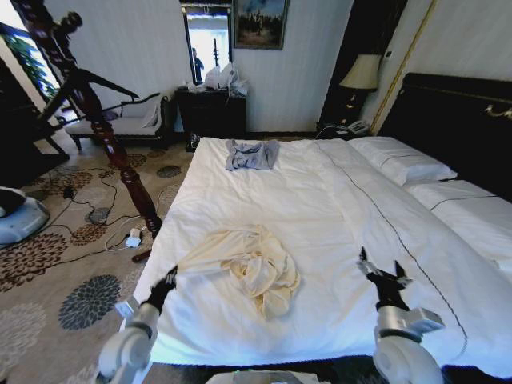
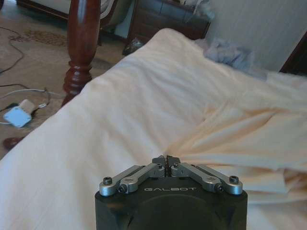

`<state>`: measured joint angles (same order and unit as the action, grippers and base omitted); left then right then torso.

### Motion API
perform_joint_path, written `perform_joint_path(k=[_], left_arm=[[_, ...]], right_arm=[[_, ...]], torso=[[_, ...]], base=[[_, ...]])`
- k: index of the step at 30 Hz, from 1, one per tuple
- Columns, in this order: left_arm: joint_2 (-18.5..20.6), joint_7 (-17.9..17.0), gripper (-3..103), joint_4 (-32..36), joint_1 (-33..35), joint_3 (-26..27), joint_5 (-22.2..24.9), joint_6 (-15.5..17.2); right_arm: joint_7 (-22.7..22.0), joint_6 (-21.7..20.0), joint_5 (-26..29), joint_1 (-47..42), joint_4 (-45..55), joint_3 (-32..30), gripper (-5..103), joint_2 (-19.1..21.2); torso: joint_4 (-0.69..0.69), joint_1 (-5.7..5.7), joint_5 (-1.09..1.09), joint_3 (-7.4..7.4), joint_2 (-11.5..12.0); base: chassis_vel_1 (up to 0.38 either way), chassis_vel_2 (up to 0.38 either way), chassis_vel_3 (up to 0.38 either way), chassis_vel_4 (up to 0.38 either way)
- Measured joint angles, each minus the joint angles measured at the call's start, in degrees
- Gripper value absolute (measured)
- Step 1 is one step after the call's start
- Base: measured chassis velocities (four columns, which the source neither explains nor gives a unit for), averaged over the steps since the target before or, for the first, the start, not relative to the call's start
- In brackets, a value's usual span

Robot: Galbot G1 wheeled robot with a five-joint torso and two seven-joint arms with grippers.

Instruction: Pick up the clothes from the bed and hang them on the clothes hanger.

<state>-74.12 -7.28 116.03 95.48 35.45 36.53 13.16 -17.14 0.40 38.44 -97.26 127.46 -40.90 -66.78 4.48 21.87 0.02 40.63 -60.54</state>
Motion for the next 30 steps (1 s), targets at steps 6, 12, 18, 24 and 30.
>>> perform_joint_path(k=[6,12,18,24,30], left_arm=[[-3.06,-1.11,0,-0.01,-0.20,-0.54,-3.97,-0.16],[-6.50,-1.08,0,0.48,2.13,0.07,-7.06,-1.04],[-9.11,-1.13,0,3.47,4.11,-0.20,-8.96,-1.28],[-8.97,-1.81,0,5.53,4.40,-0.02,-9.22,-1.07],[-8.84,-2.36,0,5.64,4.31,-0.42,-9.23,-1.00]], right_arm=[[4.08,-1.49,15.32,9.86,-5.46,3.81,100,22.88],[7.40,-5.46,19.92,26.84,-17.01,17.86,100,34.76],[-3.29,-15.17,24.09,47.26,-22.28,38.39,100,27.33],[-14.84,-21.63,25.96,60.33,-26.39,52.33,100,16.46],[-20.79,-25.29,24.11,62.76,-28.69,56.40,100,12.58]], torso=[[0.00,0.01,0.00,0.00,0.00],[0.01,0.02,0.02,0.01,0.01],[-0.02,0.02,-0.01,0.01,0.01],[-0.07,0.03,-0.04,0.02,0.01],[-0.01,0.02,-0.03,0.01,0.01]], base=[[0.000,0.000,0.000,0.000],[0.000,0.000,0.000,0.000],[0.000,0.000,0.000,0.000],[0.000,0.000,0.000,0.000],[0.000,0.000,0.000,0.000]])
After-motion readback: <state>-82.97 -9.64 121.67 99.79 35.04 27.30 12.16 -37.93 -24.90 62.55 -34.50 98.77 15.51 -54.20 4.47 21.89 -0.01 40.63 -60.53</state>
